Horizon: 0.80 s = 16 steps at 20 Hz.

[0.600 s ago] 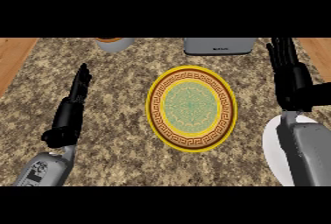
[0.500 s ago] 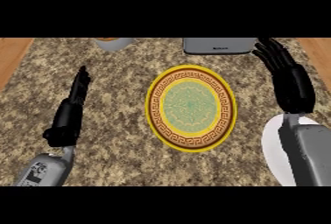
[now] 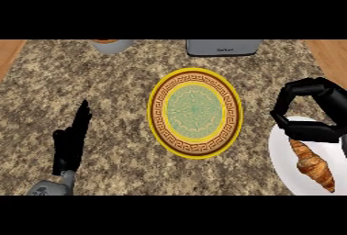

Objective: Pick the croissant from the plate and place it in the plate

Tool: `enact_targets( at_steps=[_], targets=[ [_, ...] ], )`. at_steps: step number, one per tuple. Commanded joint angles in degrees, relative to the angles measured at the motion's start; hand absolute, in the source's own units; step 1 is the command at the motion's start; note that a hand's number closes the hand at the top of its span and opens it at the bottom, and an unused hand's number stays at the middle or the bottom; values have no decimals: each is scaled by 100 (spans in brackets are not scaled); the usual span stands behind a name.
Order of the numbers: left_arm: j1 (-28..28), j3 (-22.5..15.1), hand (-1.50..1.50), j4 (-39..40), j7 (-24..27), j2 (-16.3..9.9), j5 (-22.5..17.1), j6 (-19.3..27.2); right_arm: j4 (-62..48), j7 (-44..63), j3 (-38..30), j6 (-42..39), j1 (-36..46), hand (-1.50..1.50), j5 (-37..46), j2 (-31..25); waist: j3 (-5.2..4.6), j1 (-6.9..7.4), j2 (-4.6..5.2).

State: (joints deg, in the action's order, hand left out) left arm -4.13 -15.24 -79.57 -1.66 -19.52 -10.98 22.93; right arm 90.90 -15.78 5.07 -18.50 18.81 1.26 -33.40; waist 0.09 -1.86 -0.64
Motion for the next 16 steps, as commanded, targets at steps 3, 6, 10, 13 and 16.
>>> enact_targets(
  at_steps=[3, 6, 10, 13, 16],
  targets=[
    [53, 61, 0, 22, -380, 30, -201, -48, -1152, -1571, -359, -1206, -1487, -150, -1350, 110, 65, -68, 171],
    [93, -70, 0, 6, -422, 81, -123, -51, -1548, -2977, -349, -2378, -1748, -150, -1258, -475, 44, 76, 128],
    [-9, -46, 0, -171, -718, -28, -185, -145, -1471, -3859, -82, -2279, -1596, -150, 31, -1435, 34, 211, 88],
    [9, 42, 0, -37, -488, -27, -113, -89, -1406, -4459, 18, -1308, -1706, -150, 901, -1908, 30, 186, 85],
    [-204, -2, 0, -105, -818, -43, -122, -156, -1598, -4825, 33, -610, -1516, -150, 1382, -2309, 16, 218, 87]
  ],
)
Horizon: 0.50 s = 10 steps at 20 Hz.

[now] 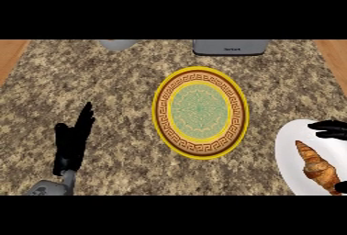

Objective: Pick the croissant from the plate and place it in the plate

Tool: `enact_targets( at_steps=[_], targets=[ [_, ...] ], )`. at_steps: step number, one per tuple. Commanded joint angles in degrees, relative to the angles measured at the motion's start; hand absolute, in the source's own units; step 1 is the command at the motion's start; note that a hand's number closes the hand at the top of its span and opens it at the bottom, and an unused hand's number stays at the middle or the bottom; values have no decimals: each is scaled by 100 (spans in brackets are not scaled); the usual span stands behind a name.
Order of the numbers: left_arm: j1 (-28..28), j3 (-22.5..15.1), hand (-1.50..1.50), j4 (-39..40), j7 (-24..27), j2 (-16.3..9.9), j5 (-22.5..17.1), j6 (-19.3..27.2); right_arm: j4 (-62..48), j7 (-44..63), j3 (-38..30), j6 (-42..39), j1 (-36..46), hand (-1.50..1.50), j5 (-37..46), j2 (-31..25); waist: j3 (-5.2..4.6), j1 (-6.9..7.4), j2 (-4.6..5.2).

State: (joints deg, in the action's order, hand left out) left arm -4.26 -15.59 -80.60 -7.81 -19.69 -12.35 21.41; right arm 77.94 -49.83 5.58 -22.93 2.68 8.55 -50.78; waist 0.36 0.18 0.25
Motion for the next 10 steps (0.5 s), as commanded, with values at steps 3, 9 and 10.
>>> enact_targets(
  at_steps=[3, 9, 10],
  targets=[
    [-277, 46, 0, 116, -224, 26, 22, -78, -520, -1517, 241, 390, 223, -150, 1243, -735, -22, 38, 2],
    [-1, 42, 0, -170, -242, -81, 66, -205, -549, -989, 936, 428, 563, -150, 2144, -1168, -31, 128, 0],
    [106, -128, 0, -290, -206, 188, 221, 67, -61, -387, 1239, 521, 440, -150, 2331, -893, -36, 79, -21]
  ],
)
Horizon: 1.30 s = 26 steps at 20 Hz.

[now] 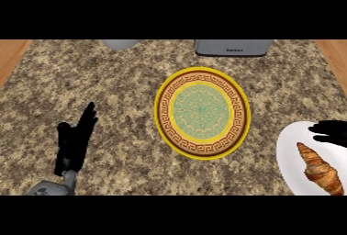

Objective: Pick the croissant from the plate and place it in the plate

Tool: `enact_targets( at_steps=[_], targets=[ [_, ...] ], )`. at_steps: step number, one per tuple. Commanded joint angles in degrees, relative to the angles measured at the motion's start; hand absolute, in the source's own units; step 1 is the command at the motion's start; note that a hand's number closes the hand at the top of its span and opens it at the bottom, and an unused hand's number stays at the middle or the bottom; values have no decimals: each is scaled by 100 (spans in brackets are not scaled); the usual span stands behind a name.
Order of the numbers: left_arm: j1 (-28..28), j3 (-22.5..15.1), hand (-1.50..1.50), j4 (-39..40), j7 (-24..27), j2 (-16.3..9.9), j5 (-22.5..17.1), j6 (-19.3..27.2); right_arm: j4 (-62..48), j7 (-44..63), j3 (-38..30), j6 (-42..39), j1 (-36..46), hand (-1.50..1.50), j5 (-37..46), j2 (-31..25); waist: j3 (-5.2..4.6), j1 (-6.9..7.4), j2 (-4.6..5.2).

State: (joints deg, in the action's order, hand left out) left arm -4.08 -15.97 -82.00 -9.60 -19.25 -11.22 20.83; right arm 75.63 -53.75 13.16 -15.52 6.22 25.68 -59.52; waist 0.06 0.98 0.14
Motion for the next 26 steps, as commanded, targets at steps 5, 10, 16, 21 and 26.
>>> enact_targets(
  at_steps=[5, 10, 16, 21, 26],
  targets=[
    [1, 263, 0, 241, 98, 51, -19, -245, -129, -327, 571, -289, 195, -150, 1057, -219, -7, -78, -9],
    [314, -21, 0, -248, -29, 411, 514, 193, -501, -165, 647, -97, 293, -150, 1561, 307, -5, -71, -14],
    [66, 433, 0, -103, -179, 227, 313, -363, -1078, -441, 682, 24, 571, -150, 2031, 632, -5, -61, -6],
    [337, 354, 0, -562, -369, 320, 629, -213, -775, -206, 615, -105, 477, -150, 2161, 790, -6, -79, -20],
    [-247, 748, 0, 406, -123, 436, 542, -489, -1429, -602, 567, 186, 515, -150, 2350, 898, -7, -112, -7]
  ],
)
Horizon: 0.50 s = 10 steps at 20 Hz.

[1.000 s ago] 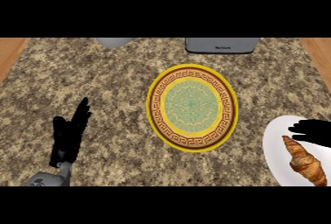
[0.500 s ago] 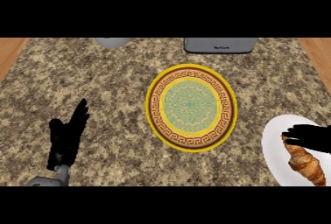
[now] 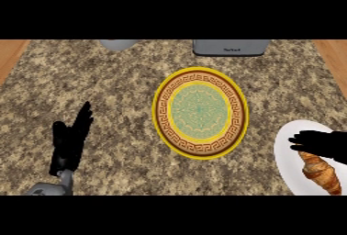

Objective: Pick the croissant from the plate and place it in the plate

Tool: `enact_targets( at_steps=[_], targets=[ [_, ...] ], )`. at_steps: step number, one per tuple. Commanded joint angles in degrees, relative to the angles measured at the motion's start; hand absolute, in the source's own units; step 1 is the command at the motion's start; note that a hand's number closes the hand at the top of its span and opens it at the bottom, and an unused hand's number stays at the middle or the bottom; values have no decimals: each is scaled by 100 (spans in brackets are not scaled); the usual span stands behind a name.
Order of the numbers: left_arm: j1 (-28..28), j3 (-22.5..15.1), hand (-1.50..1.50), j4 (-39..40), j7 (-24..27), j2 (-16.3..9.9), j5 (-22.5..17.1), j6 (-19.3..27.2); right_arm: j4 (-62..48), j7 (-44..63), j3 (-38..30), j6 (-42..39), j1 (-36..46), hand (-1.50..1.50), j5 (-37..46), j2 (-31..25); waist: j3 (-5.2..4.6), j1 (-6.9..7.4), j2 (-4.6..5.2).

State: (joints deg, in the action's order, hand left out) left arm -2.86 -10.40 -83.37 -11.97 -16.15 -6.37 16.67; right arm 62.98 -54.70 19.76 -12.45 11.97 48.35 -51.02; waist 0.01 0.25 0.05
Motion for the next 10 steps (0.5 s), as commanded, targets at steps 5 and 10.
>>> enact_targets(
  at_steps=[5, 10],
  targets=[
    [229, -36, 0, -312, -180, 219, 399, 91, -51, -242, -47, -181, -55, -150, 427, 338, -1, -12, -9],
    [130, 125, 0, -132, -64, 391, 363, -93, -379, -333, -109, 47, 258, 150, 830, 633, 0, 6, -2]
  ],
)
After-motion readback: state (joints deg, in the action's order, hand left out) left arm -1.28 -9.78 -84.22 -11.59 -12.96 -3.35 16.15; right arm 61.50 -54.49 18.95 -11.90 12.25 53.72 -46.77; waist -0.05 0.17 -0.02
